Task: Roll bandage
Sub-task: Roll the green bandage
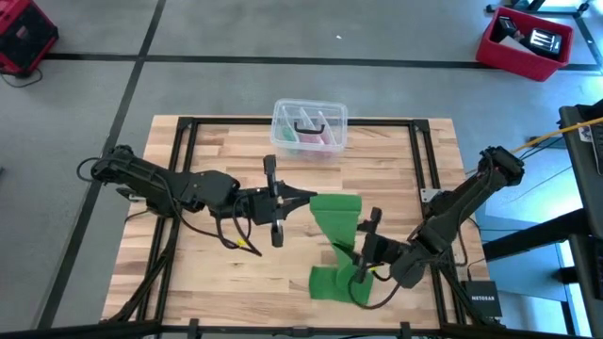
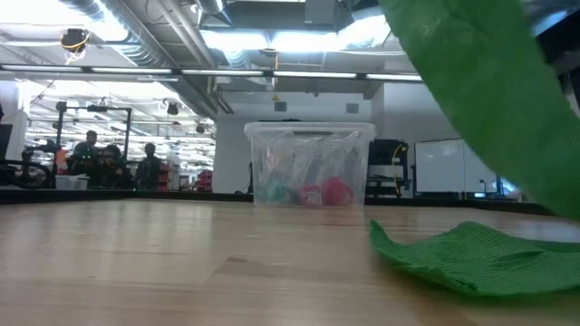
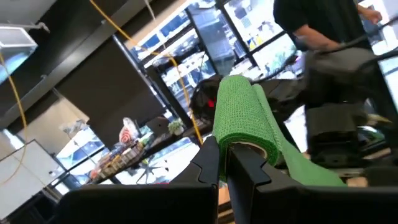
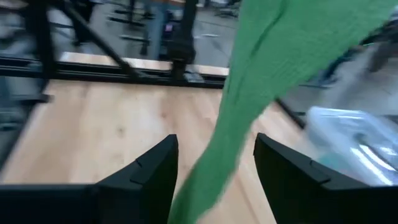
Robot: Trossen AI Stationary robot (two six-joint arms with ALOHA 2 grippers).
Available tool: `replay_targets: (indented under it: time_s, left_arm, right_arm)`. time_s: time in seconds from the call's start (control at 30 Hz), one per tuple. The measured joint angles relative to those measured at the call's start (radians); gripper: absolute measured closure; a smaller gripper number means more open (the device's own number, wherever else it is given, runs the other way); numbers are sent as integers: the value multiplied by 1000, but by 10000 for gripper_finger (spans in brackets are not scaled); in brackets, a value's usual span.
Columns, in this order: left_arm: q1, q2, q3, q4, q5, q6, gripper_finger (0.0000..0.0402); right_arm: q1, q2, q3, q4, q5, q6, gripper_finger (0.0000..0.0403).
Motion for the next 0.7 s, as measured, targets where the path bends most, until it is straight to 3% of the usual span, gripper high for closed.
replay_targets:
  time_s: [0.2, 0.47, 0.7]
  left_arm:
    - [0, 0, 0, -27, 36, -17, 400]
    - [-6, 0, 0, -48, 40, -27, 400]
    - [-4, 0, 0, -76, 40, -53, 400]
  right_arm:
    - [-41, -33, -110, 137, -101, -60, 194]
    - [-203, -41, -428, 783, -453, -129, 194]
    - [-227, -43, -440, 830, -463, -138, 194]
